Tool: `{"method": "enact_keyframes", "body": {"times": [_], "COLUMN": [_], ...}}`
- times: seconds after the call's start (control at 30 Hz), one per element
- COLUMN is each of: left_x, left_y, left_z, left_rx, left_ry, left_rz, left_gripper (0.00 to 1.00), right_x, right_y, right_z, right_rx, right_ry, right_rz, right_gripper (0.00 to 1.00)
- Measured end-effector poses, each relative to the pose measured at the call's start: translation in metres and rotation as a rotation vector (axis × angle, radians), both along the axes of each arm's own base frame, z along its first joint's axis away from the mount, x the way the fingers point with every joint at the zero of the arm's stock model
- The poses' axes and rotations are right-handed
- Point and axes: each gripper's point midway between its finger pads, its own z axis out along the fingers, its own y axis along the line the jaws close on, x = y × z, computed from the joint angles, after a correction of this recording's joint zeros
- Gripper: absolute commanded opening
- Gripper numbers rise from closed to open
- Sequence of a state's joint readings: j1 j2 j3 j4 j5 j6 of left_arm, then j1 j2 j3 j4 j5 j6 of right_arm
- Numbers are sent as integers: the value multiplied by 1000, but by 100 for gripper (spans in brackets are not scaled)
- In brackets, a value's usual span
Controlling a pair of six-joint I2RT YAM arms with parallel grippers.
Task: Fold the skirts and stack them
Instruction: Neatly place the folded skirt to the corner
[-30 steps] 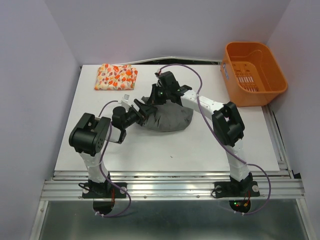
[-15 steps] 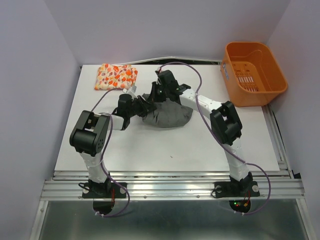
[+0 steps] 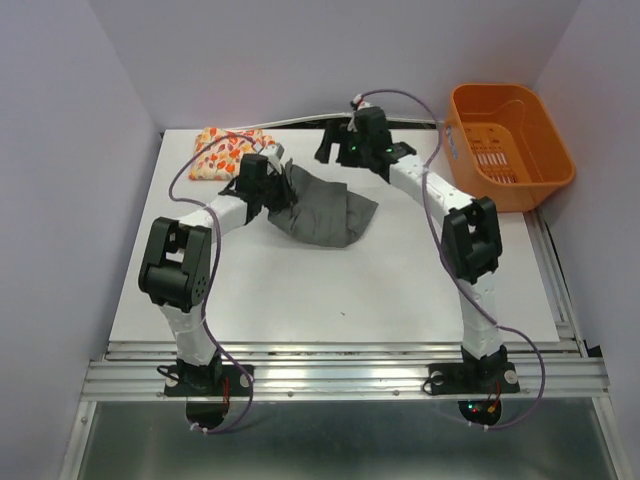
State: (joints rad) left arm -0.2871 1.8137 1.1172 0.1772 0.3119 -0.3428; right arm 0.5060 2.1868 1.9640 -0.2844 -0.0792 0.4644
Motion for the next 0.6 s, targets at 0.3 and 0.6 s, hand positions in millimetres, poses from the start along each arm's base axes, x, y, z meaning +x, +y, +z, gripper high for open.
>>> {"method": "enact_keyframes", "body": {"times": [0.3, 0.6], "left_x": [106, 167], "left_y": [20, 55], "left_z": [81, 94], "left_rx": [325, 502], "left_ry": [-278, -338], "left_rz": [-112, -91], "left_gripper": [0, 0], "right_x": [40, 1], "right_y": [-172, -137], "right_z": [47, 13], "right_rx": [-49, -105], "right_ry": [-87, -19], "right_rz": [-274, -159], "right_gripper": [100, 100]}}
